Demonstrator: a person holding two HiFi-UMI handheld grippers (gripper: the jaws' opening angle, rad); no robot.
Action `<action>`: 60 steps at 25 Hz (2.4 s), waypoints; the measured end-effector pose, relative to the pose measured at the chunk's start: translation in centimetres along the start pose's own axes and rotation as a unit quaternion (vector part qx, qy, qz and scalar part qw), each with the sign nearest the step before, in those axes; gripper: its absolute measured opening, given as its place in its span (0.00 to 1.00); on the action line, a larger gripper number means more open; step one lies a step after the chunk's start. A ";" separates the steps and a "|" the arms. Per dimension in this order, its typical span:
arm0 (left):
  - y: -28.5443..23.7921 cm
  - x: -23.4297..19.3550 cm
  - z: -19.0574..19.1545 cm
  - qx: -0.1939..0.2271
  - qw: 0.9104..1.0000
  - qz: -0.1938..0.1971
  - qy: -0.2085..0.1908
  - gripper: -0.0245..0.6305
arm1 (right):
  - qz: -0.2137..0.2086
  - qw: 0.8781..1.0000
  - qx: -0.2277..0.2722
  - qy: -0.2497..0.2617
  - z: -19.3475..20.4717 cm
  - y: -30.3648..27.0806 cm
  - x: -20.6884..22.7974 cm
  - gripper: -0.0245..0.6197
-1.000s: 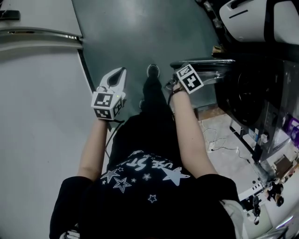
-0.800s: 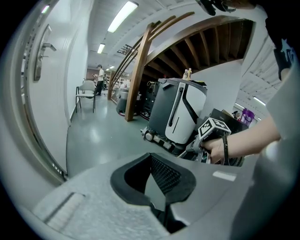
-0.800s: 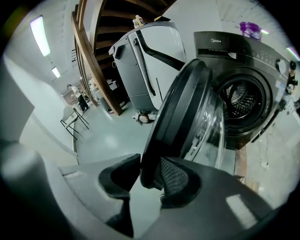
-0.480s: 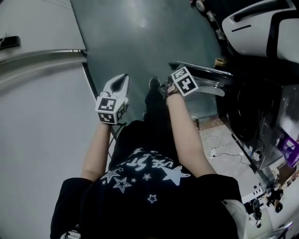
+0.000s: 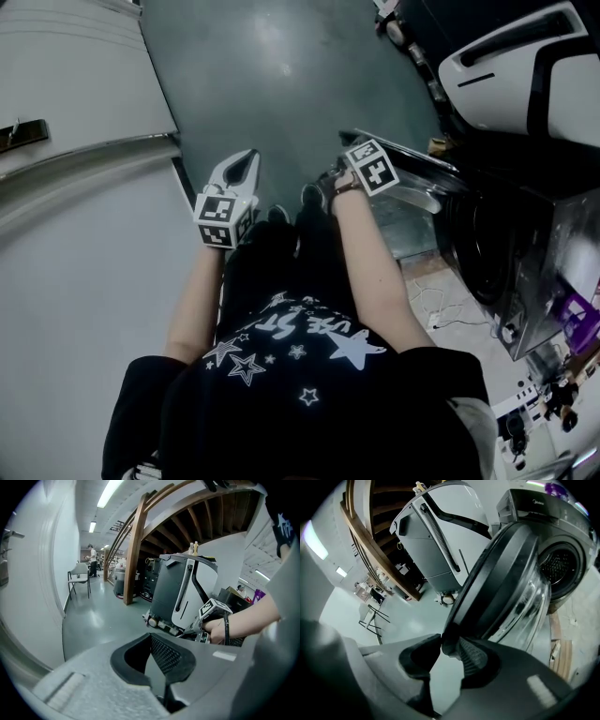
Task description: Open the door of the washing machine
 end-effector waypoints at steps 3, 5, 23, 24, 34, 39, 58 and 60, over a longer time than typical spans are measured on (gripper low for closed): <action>-1.4 -0.4 -2.0 0.004 1.000 0.008 -0.008 0.05 | 0.001 1.000 0.008 -0.010 -0.9 -0.8 -0.8 0.24; -2.5 -0.9 -3.0 0.006 1.000 0.015 -0.014 0.05 | 0.000 1.000 0.018 -0.011 -1.5 -1.4 -1.3 0.24; -14.4 -5.4 -12.2 -0.002 0.984 0.156 -0.083 0.05 | 0.065 0.995 0.061 -0.037 -5.9 -5.2 -4.8 0.24; -14.9 -5.7 -12.6 -0.004 0.983 0.160 -0.088 0.05 | 0.069 0.995 0.064 -0.037 -6.1 -5.3 -4.8 0.24; -18.8 -7.0 -16.6 -0.002 0.975 0.185 -0.121 0.05 | 0.091 0.991 0.091 -0.038 -7.5 -5.2 -6.1 0.23; -19.7 -4.7 -19.0 0.013 0.961 0.233 -0.150 0.05 | 0.089 0.989 0.110 -0.047 -7.6 -2.4 -6.6 0.23; -13.0 5.5 -19.3 0.041 0.922 0.337 -0.188 0.05 | 0.052 0.976 0.199 0.065 -9.4 13.3 -2.3 0.06; -11.5 6.2 -18.8 0.047 0.920 0.340 -0.187 0.05 | 0.049 0.974 0.205 0.081 -9.2 15.0 -1.7 0.06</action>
Point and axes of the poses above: the fingertips, and each gripper's own axes: y backward along the fingers, x to its right, z out of its underside, the point moved 5 cm from there along y, backward along the fingers, and after that the axes turned 10 degrees about -z, right-handed, at the moved point
